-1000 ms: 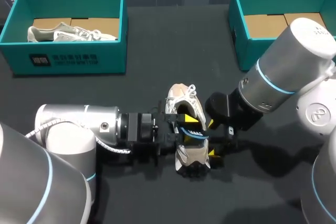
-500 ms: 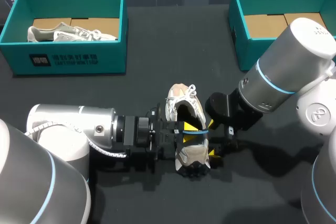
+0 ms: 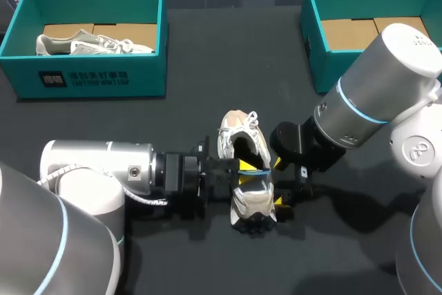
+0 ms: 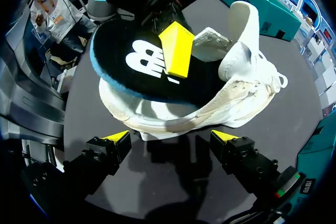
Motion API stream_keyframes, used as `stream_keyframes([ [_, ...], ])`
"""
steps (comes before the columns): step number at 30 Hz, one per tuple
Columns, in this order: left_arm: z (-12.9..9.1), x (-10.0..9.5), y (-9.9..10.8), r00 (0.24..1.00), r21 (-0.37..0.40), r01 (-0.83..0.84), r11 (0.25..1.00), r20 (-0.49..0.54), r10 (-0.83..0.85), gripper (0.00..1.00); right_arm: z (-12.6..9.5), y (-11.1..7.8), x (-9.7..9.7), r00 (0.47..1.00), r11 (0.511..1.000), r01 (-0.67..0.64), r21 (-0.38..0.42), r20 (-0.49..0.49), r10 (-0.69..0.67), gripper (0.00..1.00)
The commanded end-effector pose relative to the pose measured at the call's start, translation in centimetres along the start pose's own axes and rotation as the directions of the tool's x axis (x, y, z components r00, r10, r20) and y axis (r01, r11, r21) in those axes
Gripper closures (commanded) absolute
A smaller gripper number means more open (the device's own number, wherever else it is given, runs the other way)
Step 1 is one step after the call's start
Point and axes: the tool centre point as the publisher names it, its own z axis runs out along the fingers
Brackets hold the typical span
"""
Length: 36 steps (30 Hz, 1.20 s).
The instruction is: Take the shoe out of the shoebox, open the shoe tongue, remove and reinsert the insole, then place the shoe into the shoebox
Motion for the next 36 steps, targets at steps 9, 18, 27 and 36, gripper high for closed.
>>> stream_keyframes([
  [9,0.2,0.0,-1.3,1.0,-0.007,0.01,1.0,0.01,-0.01,0.61,0.1,0.0,0.0,1.0,1.0,0.0,0.001,0.001,0.0,0.0],
  [18,-1.1,0.3,-3.9,1.0,-0.033,0.022,0.999,-0.019,-0.023,0.65,0.1,0.0,0.0,1.0,1.0,0.0,0.001,0.001,0.0,0.0],
  [27,0.5,1.0,-2.2,0.997,-0.048,0.015,0.999,-0.071,-0.019,1.0,0.1,0.0,0.0,1.0,1.0,0.0,0.001,0.001,0.0,0.0],
  [36,1.4,1.0,1.3,0.997,-0.132,-0.008,0.991,-0.073,-0.002,1.0,0.1,0.0,0.0,1.0,1.0,0.0,0.001,0.001,0.0,0.0],
])
